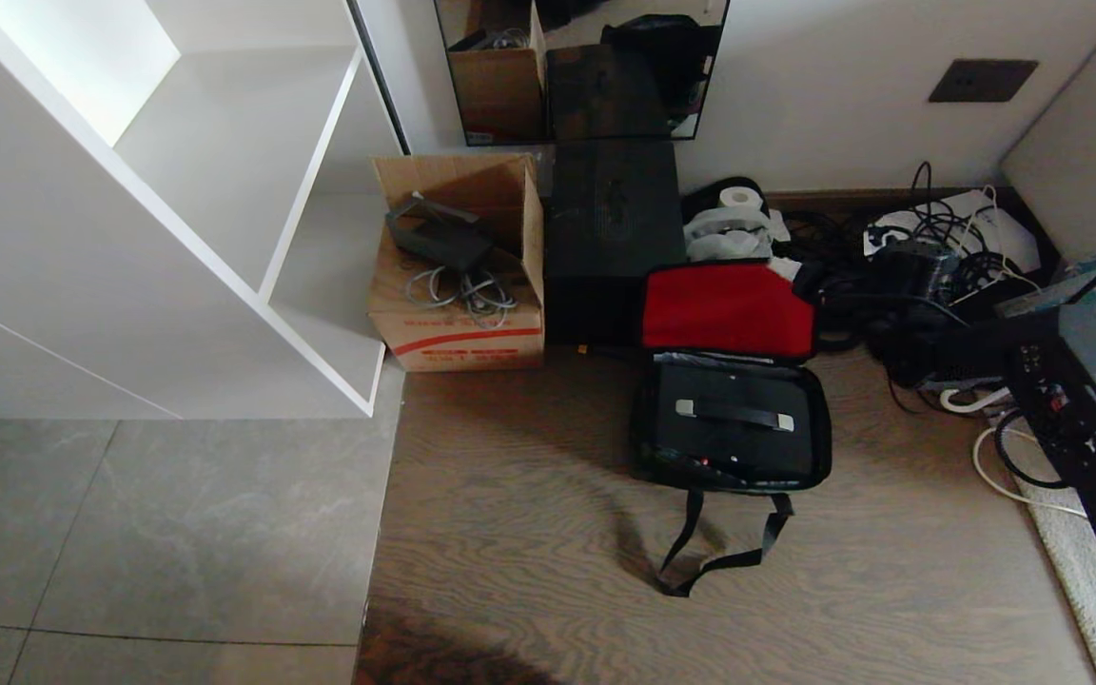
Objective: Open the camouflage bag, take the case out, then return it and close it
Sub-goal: Open the top of the storage box
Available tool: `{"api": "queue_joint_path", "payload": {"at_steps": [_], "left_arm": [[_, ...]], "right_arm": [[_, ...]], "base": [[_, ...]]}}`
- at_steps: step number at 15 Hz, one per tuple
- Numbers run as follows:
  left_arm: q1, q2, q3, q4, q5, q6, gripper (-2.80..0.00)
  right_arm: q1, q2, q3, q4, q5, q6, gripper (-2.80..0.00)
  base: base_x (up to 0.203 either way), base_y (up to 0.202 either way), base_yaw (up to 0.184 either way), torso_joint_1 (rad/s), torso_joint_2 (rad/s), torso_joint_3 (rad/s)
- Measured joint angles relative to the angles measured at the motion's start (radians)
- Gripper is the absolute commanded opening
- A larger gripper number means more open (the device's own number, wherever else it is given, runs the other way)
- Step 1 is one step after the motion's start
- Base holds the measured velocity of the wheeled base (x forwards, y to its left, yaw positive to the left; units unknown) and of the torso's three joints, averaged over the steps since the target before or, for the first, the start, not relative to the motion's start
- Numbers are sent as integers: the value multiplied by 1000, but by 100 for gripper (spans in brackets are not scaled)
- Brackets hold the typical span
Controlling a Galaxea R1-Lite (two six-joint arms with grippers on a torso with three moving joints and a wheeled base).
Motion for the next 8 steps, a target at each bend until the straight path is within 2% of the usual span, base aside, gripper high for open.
{"api": "queue_joint_path", "payload": {"at_steps": [3, 6, 7, 8], "left_arm": [[0, 0, 0, 0, 0, 0, -280], [0, 0, 0, 0, 0, 0, -280], [0, 0, 0, 0, 0, 0, -280], [0, 0, 0, 0, 0, 0, -280]], "right_arm": [[2, -5, 12, 52, -30, -1, 0], [7, -67, 100, 214, -41, 9, 0], [9, -101, 146, 256, -40, 26, -280], [10, -141, 197, 286, -35, 56, -280]], "base": [[0, 0, 0, 0, 0, 0], [0, 0, 0, 0, 0, 0], [0, 0, 0, 0, 0, 0], [0, 0, 0, 0, 0, 0]]}}
